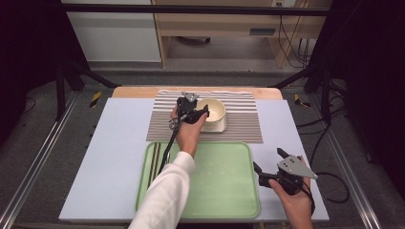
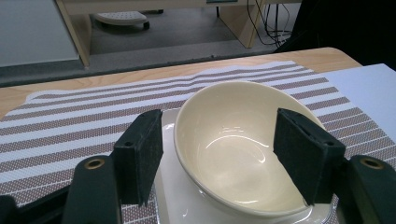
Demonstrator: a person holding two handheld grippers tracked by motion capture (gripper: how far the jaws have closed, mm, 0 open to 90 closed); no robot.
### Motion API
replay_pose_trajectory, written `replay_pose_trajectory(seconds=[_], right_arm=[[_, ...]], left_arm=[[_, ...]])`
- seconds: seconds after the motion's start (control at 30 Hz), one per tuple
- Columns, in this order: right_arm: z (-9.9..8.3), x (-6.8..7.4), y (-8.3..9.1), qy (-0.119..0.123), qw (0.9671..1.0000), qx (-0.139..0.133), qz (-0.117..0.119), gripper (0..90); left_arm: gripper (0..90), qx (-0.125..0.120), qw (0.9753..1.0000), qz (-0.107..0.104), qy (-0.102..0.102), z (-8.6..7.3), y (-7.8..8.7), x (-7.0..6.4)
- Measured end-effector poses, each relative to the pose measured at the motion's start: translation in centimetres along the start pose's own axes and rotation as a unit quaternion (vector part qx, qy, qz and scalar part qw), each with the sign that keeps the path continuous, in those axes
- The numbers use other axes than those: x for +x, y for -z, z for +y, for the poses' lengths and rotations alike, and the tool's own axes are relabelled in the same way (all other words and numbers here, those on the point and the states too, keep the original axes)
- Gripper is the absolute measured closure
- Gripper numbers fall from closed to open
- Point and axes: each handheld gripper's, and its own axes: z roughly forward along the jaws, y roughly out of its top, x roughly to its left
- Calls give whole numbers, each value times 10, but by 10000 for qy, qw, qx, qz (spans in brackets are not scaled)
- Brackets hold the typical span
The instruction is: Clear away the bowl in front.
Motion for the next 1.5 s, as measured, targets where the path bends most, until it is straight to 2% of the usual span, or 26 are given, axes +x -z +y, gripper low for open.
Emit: replay_pose_trajectory(seconds=[0.33,0.7,0.9,1.07,1.37,1.5], right_arm=[[0,-1,0,-11,10000,-11,18,64],[0,-1,0,-25,10000,2,27,64],[-1,-1,0,-38,10000,26,38,64],[-1,-1,0,-44,10000,23,46,64],[-2,-2,0,-59,10000,22,48,64],[-2,-3,0,-70,10000,7,48,65]], left_arm=[[354,40,10000,65,8,-5,-6,-4],[355,184,9995,202,135,-12,-17,-3],[363,344,9981,255,451,-17,-25,-1],[388,474,9951,229,832,-23,-33,2],[450,553,9912,203,1184,-30,-43,6],[488,567,9904,209,1246,-32,-46,7]])
